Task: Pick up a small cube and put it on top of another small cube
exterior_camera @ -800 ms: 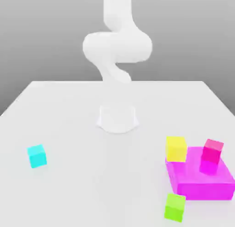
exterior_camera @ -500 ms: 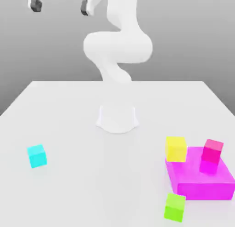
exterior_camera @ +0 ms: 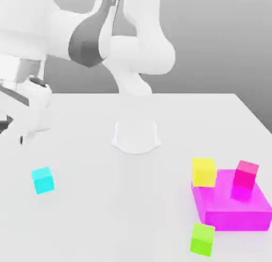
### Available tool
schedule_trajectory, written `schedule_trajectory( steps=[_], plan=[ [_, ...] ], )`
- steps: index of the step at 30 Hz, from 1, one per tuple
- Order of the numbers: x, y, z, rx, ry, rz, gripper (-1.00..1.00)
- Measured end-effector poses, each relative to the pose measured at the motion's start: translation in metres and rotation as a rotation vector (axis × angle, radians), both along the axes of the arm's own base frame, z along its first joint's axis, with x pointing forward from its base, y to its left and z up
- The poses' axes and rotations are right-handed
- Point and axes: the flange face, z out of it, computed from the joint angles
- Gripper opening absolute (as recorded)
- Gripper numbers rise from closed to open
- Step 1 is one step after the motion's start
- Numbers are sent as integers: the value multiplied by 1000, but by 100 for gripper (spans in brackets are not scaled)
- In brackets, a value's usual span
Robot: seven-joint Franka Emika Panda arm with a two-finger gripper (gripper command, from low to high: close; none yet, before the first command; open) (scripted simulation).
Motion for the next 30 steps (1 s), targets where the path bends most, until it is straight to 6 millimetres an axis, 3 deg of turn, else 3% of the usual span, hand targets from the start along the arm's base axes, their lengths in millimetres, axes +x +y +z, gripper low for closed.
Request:
schedule_trajectory(
  steps=[7, 10, 19, 20, 26, 30],
  plan=[
    [-72, -28, -87, 134, 73, -211, 0],
    [-102, -31, -117, 192, 88, -297, 0],
    [-103, -27, -179, 206, 91, -300, 0],
    [-104, -26, -186, 206, 93, -299, -100],
    [-104, -26, -189, 206, 94, -299, -100],
    [-102, -28, -170, 206, 88, -301, -100]
  ],
)
